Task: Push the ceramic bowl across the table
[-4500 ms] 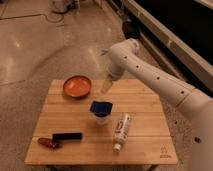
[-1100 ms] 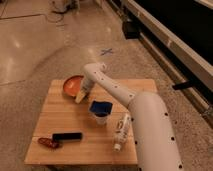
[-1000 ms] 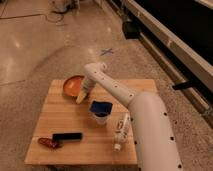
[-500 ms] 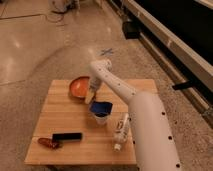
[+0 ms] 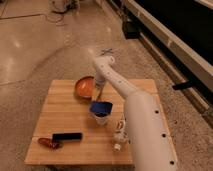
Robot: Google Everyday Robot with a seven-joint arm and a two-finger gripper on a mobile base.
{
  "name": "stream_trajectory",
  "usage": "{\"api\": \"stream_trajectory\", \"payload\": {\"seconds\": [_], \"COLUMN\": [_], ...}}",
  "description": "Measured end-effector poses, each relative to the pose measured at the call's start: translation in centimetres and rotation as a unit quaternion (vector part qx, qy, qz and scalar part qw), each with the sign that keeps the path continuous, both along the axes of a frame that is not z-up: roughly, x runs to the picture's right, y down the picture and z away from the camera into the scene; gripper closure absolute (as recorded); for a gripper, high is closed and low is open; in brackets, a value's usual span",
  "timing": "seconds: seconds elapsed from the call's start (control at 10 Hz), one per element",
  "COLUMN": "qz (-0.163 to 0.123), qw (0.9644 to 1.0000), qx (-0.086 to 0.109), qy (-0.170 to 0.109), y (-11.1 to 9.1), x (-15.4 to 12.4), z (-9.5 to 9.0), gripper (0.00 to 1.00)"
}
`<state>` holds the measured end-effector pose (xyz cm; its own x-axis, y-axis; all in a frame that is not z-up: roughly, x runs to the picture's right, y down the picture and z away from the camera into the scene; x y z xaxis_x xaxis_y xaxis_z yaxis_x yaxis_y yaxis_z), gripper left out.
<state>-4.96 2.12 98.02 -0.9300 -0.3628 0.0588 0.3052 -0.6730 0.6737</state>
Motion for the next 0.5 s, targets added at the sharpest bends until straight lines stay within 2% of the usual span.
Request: {"api": "stream_trajectory", "payload": {"seconds": [0.5], "qz": [-0.009], "qw": [0.9995], "qx": [-0.007], "qy": [0.031], "y": [-0.6], "x": [5.2], "z": [1.3], "gripper": [0.2]}}
